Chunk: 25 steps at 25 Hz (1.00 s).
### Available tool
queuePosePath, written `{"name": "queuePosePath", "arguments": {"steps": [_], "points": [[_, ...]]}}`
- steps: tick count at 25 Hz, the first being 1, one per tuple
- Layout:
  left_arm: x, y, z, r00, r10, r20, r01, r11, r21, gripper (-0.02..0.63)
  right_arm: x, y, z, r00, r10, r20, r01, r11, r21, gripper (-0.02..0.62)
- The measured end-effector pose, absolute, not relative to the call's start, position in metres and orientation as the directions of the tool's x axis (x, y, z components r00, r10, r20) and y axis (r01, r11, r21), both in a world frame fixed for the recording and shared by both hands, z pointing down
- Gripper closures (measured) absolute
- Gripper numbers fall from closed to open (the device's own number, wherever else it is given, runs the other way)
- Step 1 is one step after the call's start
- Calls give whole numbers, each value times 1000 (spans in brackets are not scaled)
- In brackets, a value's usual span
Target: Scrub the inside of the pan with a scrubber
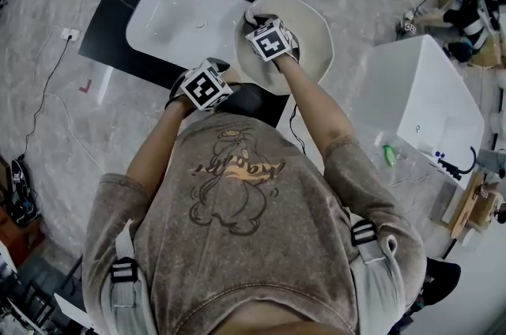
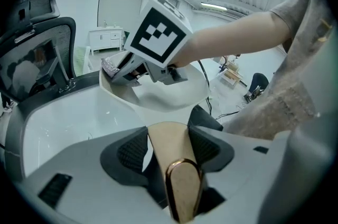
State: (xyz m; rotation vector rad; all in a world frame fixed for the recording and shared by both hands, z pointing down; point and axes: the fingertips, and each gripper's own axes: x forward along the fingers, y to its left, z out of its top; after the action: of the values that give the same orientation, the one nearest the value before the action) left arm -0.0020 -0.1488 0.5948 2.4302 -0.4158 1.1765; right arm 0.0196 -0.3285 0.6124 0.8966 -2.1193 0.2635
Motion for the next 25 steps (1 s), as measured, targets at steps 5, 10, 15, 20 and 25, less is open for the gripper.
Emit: {"name": "queuePosePath", "arguments": {"steps": [5,10,15,20,25], "points": [[0,-146,592,600,-92,795,-432,-873,226,351,40,-340,620,-337,-553,762,-677,705,211,512],[-1,-146,592,601,-92,794,-437,-869,230,351,69,-354,622,-243,-586,773,-699,658,279,512],[-2,-146,592,599,-94,795,-440,-868,229,351,99,-360,623,-176,-590,788,-706,633,317,512],[-2,-147,594,597,-96,796,-449,-863,233,351,121,-359,625,-125,-578,806,-668,650,363,512],[-2,-148,594,595,-101,798,-462,-855,236,351,135,-354,624,-83,-562,823,-588,694,415,514]]}}
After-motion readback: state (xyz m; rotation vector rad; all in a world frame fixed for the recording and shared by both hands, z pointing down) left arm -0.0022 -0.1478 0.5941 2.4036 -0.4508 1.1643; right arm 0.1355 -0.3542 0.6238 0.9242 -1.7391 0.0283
